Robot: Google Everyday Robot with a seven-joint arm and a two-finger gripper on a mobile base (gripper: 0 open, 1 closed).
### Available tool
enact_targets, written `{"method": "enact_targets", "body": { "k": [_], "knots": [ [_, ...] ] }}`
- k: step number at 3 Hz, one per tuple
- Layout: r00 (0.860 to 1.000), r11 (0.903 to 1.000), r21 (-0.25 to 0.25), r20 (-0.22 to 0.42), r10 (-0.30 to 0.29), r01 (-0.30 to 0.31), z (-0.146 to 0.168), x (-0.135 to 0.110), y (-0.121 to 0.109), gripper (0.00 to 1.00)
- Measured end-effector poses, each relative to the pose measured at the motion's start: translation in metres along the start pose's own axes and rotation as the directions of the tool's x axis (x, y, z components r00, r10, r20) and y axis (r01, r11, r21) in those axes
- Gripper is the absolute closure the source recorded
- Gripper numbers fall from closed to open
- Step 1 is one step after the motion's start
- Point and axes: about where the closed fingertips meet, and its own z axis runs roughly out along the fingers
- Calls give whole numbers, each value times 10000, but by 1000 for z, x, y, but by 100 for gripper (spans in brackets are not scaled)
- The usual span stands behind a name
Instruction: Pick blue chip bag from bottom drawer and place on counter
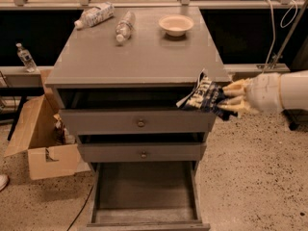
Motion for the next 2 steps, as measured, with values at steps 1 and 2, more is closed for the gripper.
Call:
{"method": "enact_targets", "body": {
  "k": [1, 2],
  "knots": [
    [9994, 9986, 524, -314, 136, -119, -28, -17, -49, 100],
    [9982, 9949, 820, -120, 595, -584, -14, -23, -96, 100]
  ]
}}
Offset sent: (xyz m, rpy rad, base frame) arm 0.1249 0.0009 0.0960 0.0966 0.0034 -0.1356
